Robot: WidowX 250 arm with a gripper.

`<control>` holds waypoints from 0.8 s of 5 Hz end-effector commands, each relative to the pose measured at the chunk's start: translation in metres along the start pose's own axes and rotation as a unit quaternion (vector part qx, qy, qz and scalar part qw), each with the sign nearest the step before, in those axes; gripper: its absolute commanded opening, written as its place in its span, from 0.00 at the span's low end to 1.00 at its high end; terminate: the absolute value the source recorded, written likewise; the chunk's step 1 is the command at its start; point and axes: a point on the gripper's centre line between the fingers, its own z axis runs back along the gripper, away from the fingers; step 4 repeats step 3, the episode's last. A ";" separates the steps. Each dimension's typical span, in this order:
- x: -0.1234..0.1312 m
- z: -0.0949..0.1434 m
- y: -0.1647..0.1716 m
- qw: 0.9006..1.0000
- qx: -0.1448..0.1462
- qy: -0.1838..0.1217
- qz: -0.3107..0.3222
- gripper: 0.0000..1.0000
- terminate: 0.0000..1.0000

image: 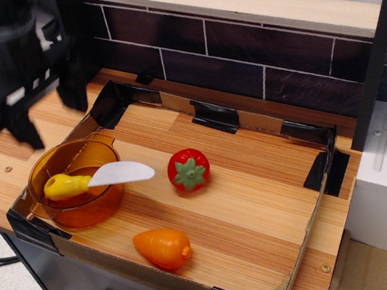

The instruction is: Put knife in pot

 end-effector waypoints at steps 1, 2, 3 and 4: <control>0.013 0.071 -0.034 0.998 -0.034 0.020 0.052 1.00 0.00; 0.013 0.071 -0.034 0.998 -0.034 0.020 0.052 1.00 0.00; 0.013 0.071 -0.034 0.998 -0.034 0.020 0.052 1.00 1.00; 0.013 0.071 -0.034 0.998 -0.034 0.020 0.052 1.00 1.00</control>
